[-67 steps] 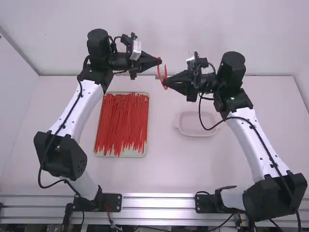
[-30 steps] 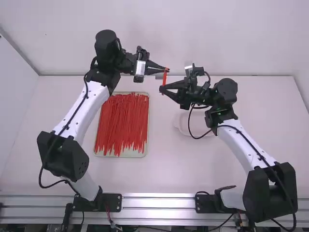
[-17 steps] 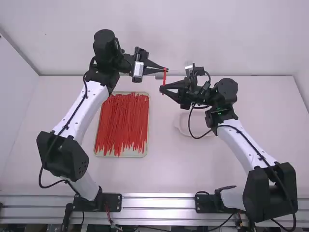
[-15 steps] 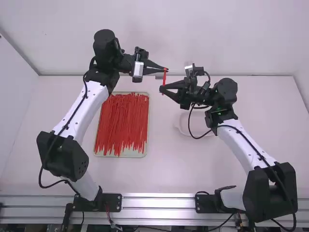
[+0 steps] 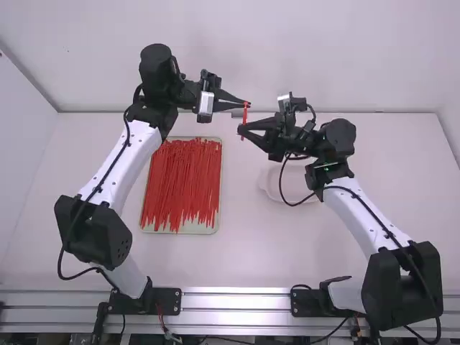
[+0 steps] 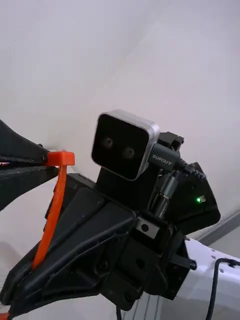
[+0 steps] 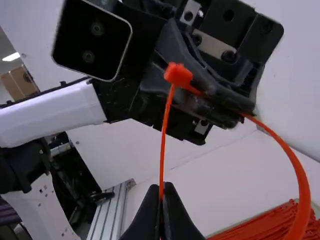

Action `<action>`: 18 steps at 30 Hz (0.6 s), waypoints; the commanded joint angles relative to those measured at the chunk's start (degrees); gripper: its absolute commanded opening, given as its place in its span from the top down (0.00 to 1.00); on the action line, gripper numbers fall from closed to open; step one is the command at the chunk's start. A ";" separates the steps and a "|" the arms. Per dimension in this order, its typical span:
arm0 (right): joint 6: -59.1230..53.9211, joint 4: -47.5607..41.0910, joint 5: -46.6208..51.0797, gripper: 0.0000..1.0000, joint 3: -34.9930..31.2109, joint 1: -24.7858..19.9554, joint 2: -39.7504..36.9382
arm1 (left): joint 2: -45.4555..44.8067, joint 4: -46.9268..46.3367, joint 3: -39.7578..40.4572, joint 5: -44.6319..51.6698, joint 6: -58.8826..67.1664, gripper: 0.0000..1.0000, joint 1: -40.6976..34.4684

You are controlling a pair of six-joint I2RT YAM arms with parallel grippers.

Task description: Fasten the cable tie

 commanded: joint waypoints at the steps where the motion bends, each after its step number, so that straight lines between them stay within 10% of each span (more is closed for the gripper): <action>1: 3.61 2.71 1.20 1.00 -0.26 -0.15 0.09 | -0.46 -1.16 1.60 1.68 2.32 0.98 -0.31; 18: 6.01 6.47 5.49 1.00 -0.26 -2.05 0.09 | -0.48 -6.21 0.96 3.80 5.70 0.98 -1.44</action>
